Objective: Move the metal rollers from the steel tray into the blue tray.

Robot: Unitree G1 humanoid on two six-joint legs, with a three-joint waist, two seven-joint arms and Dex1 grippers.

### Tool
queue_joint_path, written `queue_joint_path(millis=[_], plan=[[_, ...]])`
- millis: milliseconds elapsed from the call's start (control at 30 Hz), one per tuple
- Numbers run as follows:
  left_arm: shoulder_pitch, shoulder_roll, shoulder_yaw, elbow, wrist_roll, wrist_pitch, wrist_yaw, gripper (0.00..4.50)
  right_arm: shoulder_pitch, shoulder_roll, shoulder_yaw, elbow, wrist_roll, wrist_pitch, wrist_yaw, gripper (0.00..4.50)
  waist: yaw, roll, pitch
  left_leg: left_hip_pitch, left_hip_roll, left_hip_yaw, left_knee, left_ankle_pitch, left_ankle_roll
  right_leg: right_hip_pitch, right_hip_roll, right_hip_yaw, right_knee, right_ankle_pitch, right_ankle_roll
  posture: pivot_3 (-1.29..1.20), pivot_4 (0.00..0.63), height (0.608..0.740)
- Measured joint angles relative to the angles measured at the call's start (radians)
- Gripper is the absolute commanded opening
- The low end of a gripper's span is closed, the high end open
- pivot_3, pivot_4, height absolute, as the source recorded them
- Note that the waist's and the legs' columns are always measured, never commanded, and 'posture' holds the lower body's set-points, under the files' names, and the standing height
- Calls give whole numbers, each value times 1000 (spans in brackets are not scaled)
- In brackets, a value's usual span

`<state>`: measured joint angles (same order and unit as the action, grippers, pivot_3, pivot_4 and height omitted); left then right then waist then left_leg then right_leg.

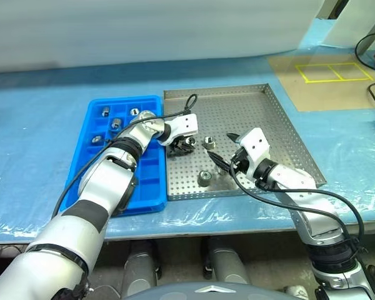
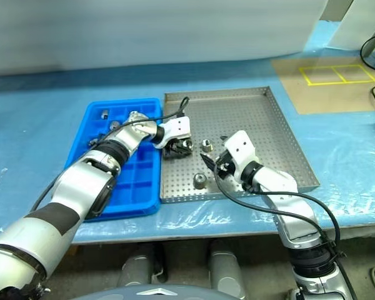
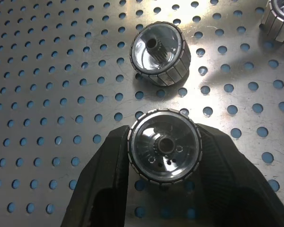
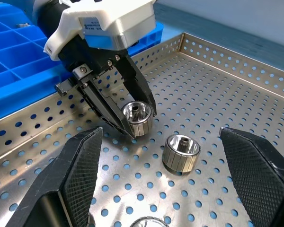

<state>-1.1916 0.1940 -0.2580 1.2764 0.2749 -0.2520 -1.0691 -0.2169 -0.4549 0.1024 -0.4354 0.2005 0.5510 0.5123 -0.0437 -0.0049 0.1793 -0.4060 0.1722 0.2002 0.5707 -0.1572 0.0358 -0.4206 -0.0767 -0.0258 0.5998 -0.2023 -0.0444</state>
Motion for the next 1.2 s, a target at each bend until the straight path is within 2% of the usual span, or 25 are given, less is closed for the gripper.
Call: queue_joint_path(millis=[100,267,400,500,633,933,1200], plan=[[55,53,41,-109,-66,-19,-83,1705,-35,-1,0,3,13,3,31,4089,1,0,0,0,0,1,-1,0,0,-1,0,0,0,0,0,-320,150,740],[227,178,141,-473,-227,90,-189,1705,-102,-14,2,7,70,14,116,4089,16,1,1,0,1,2,-4,1,-1,-2,0,0,0,0,-2,-203,150,740],[433,288,225,-837,-307,274,-130,1705,-218,-16,34,104,84,-6,207,4089,37,2,1,2,2,2,-5,2,-4,-2,0,0,3,-1,-2,-86,150,740],[592,336,272,-1096,-368,433,-75,1705,-291,-1,63,195,83,-46,270,4089,61,2,2,2,3,2,-6,4,-7,-3,0,0,5,-1,-3,39,150,740],[738,392,361,-1335,-422,585,35,1705,-387,68,127,314,82,-112,363,4089,93,2,2,3,4,1,-9,6,-10,-4,0,-1,7,-2,-5,141,150,740],[977,416,424,-1487,-450,711,205,1705,-447,141,186,472,65,-221,468,4089,157,1,3,2,3,0,-10,6,-10,-5,0,-1,6,-3,-5,227,150,740],[965,348,388,-1433,-447,687,333,1705,-443,156,188,489,44,-237,471,4089,170,1,3,2,3,0,-10,6,-11,-5,0,-1,7,-3,-4,176,150,740]])
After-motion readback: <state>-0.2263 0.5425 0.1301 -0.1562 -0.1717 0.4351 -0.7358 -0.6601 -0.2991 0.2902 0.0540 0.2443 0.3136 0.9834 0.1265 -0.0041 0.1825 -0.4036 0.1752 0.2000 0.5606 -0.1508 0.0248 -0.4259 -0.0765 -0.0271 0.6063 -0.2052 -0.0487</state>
